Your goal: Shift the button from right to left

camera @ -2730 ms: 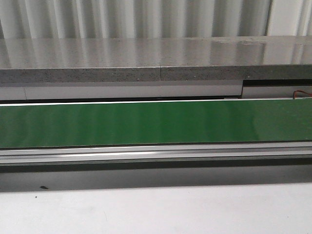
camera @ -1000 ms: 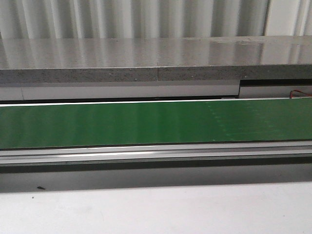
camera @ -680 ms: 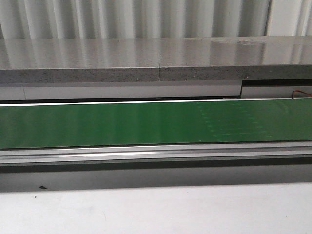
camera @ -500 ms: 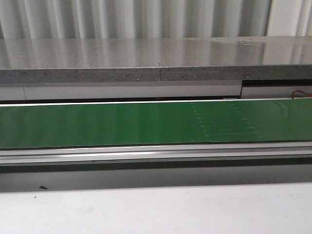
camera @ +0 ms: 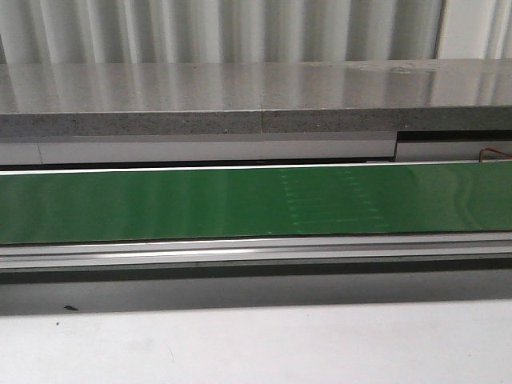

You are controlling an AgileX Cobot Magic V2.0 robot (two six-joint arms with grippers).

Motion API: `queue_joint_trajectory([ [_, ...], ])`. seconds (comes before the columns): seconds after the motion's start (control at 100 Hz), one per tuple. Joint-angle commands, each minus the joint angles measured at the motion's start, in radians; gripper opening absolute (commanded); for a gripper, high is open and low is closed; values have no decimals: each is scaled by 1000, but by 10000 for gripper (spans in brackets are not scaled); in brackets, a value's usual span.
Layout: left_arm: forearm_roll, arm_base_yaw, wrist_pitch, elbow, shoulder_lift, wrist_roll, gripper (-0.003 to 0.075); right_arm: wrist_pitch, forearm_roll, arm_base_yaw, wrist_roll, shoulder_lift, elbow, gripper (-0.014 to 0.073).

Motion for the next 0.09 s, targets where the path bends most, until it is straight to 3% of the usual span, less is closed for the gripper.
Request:
queue_joint_trajectory([
  [0.0,-11,1,-77,38,-33,-8,-21,-71,-13,-8,2,-20,-20,-69],
  [0.08,-11,1,-77,38,-33,-8,-21,-71,-13,-8,2,-20,-20,-69],
])
